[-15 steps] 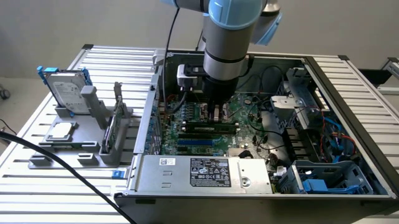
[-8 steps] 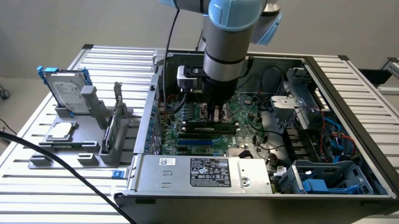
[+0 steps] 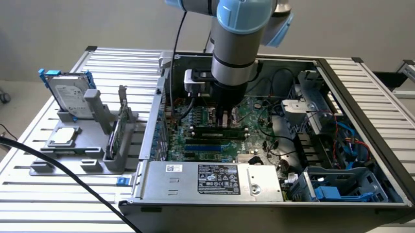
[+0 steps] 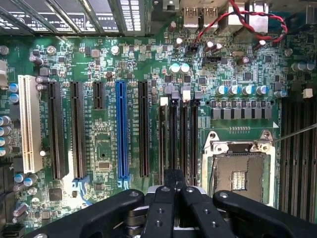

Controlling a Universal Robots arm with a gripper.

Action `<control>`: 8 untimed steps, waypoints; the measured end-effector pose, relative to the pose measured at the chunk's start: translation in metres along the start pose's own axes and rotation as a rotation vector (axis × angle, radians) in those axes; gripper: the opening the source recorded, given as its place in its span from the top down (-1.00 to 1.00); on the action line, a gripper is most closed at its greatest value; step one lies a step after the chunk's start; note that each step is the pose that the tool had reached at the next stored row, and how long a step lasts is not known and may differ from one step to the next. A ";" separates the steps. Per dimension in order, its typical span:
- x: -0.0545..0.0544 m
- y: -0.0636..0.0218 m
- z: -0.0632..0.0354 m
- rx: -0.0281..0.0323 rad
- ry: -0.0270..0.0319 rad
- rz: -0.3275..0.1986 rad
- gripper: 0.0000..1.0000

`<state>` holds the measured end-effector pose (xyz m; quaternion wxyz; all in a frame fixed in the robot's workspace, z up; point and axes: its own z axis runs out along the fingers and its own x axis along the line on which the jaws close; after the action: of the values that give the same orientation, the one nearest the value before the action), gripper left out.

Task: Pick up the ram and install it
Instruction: 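Press down the ram until it locks into place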

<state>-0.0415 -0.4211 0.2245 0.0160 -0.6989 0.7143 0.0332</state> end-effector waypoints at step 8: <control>-0.002 0.0007 -0.0287 -0.0006 -0.0007 0.000 0.79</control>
<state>-0.0415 -0.4211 0.2533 0.0161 -0.6990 0.7141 0.0337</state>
